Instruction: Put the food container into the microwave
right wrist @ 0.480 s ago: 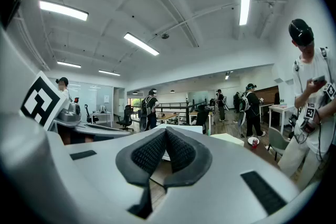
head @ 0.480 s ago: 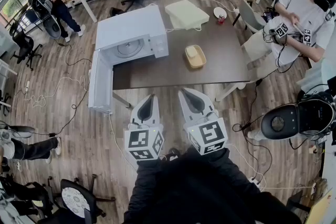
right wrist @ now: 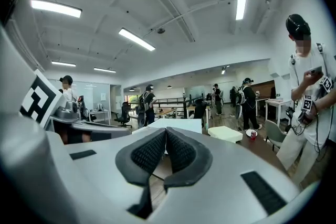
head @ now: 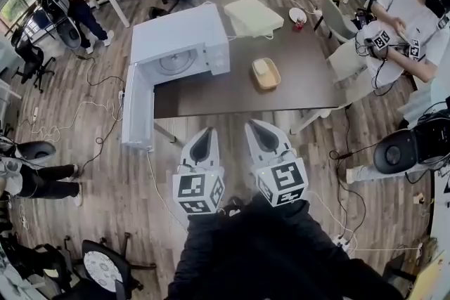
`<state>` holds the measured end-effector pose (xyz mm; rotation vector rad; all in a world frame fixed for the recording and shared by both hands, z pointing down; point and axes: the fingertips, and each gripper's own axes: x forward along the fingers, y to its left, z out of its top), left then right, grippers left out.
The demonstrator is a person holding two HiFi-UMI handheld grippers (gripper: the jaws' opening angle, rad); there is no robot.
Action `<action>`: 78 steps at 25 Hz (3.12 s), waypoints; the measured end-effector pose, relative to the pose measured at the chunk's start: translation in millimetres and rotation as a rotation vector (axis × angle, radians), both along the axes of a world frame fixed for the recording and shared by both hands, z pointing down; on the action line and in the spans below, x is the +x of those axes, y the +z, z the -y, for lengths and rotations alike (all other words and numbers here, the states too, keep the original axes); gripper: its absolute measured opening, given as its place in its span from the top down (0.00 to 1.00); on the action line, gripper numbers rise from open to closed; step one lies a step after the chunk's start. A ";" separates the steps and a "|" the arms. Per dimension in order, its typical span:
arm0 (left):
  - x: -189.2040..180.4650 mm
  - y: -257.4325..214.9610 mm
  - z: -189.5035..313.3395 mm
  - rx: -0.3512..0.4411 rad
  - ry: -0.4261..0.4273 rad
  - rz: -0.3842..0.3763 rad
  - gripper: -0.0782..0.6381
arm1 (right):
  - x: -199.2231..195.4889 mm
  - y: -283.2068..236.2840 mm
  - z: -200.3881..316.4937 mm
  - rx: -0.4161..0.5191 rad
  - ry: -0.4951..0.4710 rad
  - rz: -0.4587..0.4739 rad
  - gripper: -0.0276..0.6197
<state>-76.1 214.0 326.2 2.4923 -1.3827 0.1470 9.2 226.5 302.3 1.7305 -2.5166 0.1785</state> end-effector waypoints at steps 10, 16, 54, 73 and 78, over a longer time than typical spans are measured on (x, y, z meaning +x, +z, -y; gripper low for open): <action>-7.1 32.7 12.9 -0.052 0.011 -0.005 0.84 | -7.7 35.8 14.3 -0.079 0.015 -0.032 0.92; 6.8 42.0 49.6 -0.034 0.009 0.001 0.84 | 7.1 51.3 54.2 -0.102 0.011 -0.029 0.92; 90.3 240.2 286.7 -0.339 0.037 0.148 0.84 | 133.2 258.4 288.6 -0.503 0.037 -0.118 0.90; 112.7 339.9 308.8 -0.491 0.078 0.208 0.84 | 176.6 409.7 316.5 -0.721 0.046 -0.283 0.84; 106.8 352.3 308.2 -0.513 0.061 0.211 0.84 | 176.6 427.9 321.4 -0.742 0.011 -0.341 0.84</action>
